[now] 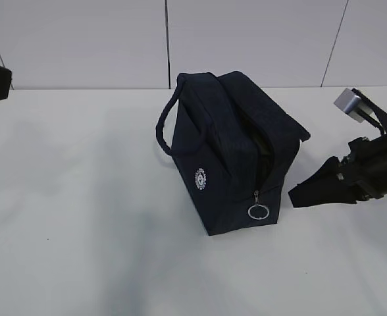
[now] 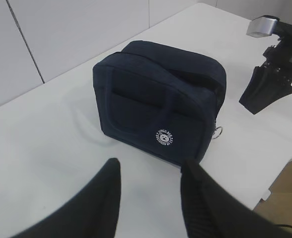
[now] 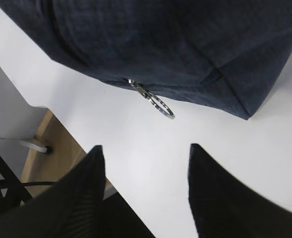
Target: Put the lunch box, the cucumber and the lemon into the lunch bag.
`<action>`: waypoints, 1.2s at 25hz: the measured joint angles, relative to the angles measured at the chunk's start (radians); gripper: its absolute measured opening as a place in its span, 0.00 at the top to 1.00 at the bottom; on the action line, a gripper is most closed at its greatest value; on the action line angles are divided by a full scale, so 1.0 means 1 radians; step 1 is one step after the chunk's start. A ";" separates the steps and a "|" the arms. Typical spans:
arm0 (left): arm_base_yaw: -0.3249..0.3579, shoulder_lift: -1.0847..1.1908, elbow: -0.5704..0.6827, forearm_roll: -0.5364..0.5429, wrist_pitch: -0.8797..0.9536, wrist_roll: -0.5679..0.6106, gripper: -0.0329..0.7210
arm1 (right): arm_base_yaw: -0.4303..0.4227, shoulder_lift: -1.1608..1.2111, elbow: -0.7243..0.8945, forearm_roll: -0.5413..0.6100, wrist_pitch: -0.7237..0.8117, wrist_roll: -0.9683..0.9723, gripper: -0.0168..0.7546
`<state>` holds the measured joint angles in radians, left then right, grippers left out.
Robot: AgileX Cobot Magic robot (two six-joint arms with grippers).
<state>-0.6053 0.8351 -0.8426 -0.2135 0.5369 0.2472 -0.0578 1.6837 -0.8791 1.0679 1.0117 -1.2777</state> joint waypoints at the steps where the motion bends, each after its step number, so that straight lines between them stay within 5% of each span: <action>1: 0.000 0.000 0.000 0.000 0.002 0.000 0.57 | 0.000 0.009 0.000 0.012 0.000 -0.002 0.44; 5: 0.000 0.000 0.000 0.000 0.006 0.000 0.57 | 0.000 0.059 -0.002 0.070 0.017 -0.070 0.36; 19: 0.000 0.000 0.000 -0.008 0.050 0.000 0.57 | 0.000 0.214 -0.010 0.246 0.070 -0.311 0.35; 30: 0.000 0.000 0.000 -0.010 0.058 0.000 0.57 | 0.025 0.217 -0.012 0.264 0.068 -0.528 0.35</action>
<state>-0.6053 0.8351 -0.8426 -0.2233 0.5953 0.2472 -0.0328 1.9004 -0.8910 1.3318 1.0799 -1.8056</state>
